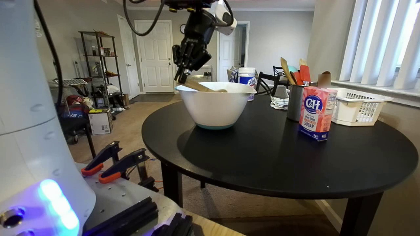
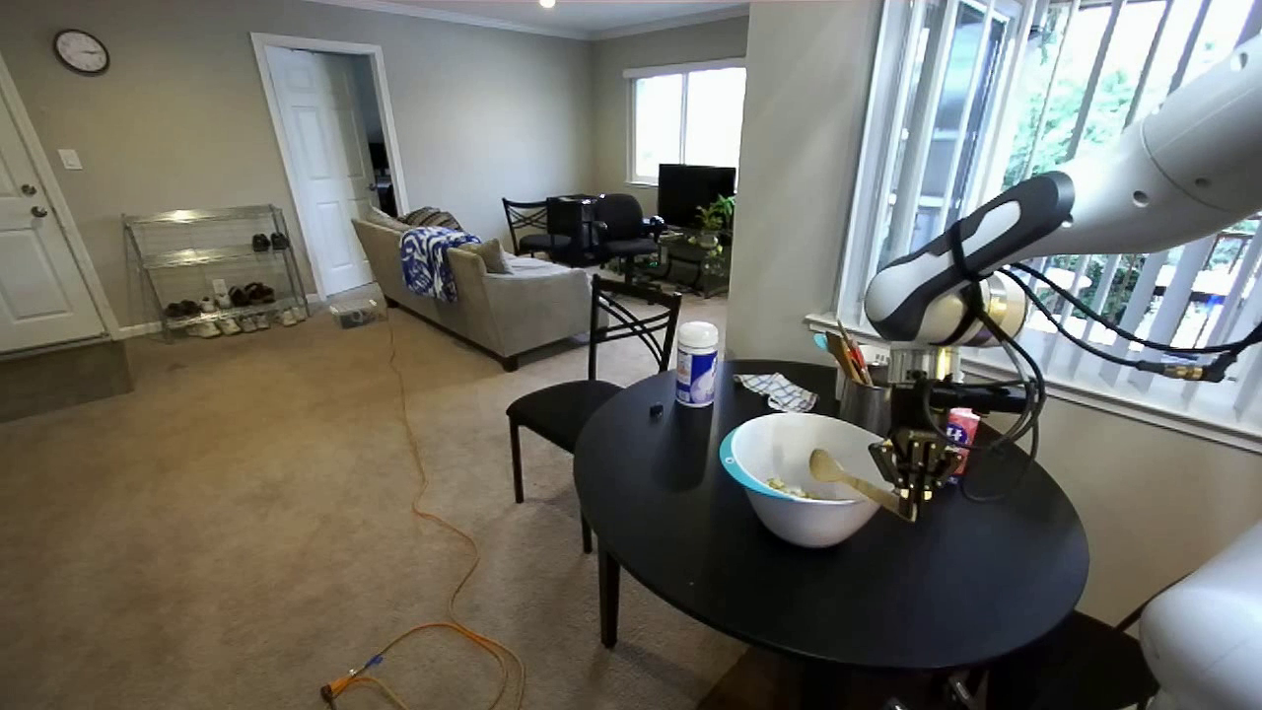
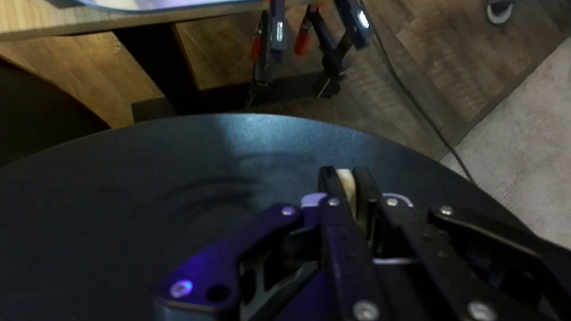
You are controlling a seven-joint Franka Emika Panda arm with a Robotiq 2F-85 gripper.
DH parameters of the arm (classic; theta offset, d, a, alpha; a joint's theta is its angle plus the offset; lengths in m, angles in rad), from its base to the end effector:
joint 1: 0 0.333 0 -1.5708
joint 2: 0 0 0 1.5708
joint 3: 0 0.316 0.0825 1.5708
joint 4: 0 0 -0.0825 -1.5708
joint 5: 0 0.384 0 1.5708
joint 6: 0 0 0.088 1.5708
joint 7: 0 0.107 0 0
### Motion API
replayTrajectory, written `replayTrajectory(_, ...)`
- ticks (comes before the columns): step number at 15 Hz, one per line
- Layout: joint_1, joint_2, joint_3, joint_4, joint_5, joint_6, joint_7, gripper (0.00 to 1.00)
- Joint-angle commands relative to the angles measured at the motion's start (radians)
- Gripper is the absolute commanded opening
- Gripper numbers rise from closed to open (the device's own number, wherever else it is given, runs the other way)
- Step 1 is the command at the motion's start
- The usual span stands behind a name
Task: Use the wooden spoon to stir in the white bowl
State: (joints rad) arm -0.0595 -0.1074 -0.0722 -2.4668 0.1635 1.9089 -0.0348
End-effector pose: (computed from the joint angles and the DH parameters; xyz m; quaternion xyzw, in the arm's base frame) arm 0.4087 -0.0420 0.3078 -0.9680 0.0895 0.2161 0.0910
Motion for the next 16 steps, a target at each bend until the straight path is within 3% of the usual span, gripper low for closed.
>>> replayTrajectory(1, -0.002, 0.044, -0.013, 0.035, 0.045, -0.106, -0.08, 0.06)
replayTrajectory(8, -0.009, 0.062, -0.015, 0.076, 0.063, -0.18, -0.092, 0.06)
replayTrajectory(16, -0.009, -0.147, -0.012, 0.157, -0.023, -0.256, -0.021, 0.06)
